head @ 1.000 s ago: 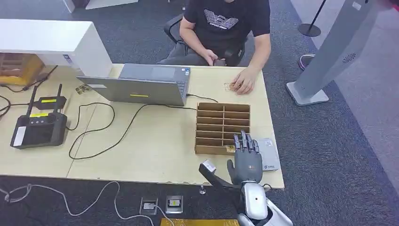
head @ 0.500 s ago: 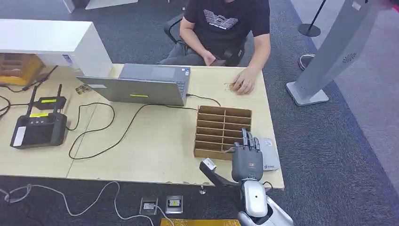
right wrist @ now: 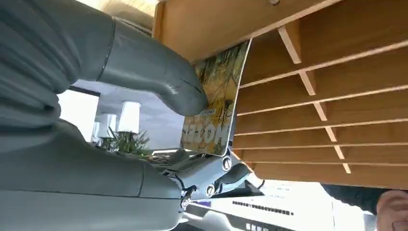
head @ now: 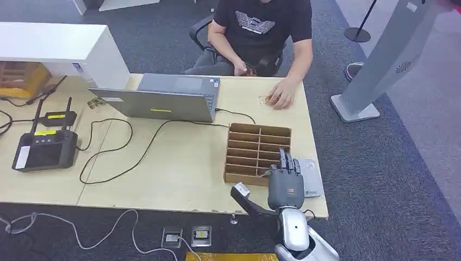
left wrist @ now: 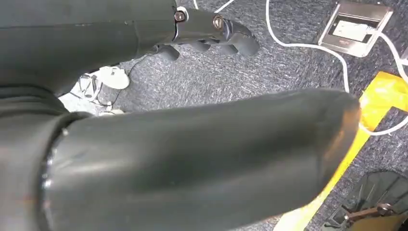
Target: Pass the card to the sensor for recognition and then transmit it.
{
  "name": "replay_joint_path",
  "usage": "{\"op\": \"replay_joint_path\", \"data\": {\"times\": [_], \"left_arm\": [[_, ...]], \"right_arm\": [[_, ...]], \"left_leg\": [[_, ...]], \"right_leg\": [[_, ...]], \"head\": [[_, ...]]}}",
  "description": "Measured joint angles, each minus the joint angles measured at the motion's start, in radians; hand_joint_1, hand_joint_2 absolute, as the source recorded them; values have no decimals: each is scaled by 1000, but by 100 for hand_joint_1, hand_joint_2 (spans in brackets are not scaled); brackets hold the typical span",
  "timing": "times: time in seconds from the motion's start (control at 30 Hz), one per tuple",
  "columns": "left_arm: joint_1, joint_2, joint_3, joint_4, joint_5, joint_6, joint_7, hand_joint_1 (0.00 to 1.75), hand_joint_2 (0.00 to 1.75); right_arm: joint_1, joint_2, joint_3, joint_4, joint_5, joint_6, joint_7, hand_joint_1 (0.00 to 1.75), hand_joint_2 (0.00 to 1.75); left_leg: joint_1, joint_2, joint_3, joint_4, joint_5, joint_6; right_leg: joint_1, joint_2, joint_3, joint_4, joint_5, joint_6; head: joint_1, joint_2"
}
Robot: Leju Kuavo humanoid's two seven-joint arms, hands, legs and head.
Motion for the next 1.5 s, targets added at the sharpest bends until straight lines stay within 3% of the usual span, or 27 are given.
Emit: {"op": "replay_joint_path", "data": {"times": [0.13,0.3,0.53,0.8,1.0,1.2,1.37,1.5], "left_arm": [[0,0,2,1,-12,-2,0,0,0],[0,-1,3,2,-32,-2,-6,0,0],[-1,-3,5,3,-52,-16,-21,0,0],[-6,-4,10,3,-60,-23,-21,0,0],[-12,-5,19,3,-59,-36,-22,0,0],[-14,-7,26,3,-55,-54,-32,0,0],[-26,-10,26,3,-63,-65,-35,0,0],[-37,-10,26,3,-80,-95,-35,0,0]], "right_arm": [[-5,-7,-5,-59,106,-13,38,175,175],[-47,-27,-20,-235,213,-2,53,175,175],[-199,-97,-16,-458,230,48,63,175,175],[-243,-139,0,-576,230,68,62,175,175],[-279,-126,40,-557,187,184,-22,175,175],[-321,-75,102,-441,142,215,-29,175,175],[-358,-40,162,-345,107,326,-64,175,175],[-380,-11,193,-274,80,361,-58,175,175]], "left_leg": [[0,0,0,0,0,0],[0,0,0,0,0,0],[0,2,1,0,1,0],[0,2,1,0,1,0],[1,2,0,0,2,0],[1,1,-1,0,2,0],[1,1,-1,0,2,0],[1,1,-1,0,2,0]], "right_leg": [[0,0,0,0,0,0],[0,0,0,0,0,0],[0,2,0,0,2,-1],[0,2,0,0,2,-1],[1,2,0,0,2,-1],[1,1,0,0,2,-1],[1,0,0,0,2,-1],[1,0,0,0,2,-1]], "head": [[0,0],[0,0],[0,0],[0,0],[0,0],[0,0],[0,0],[0,0]]}}
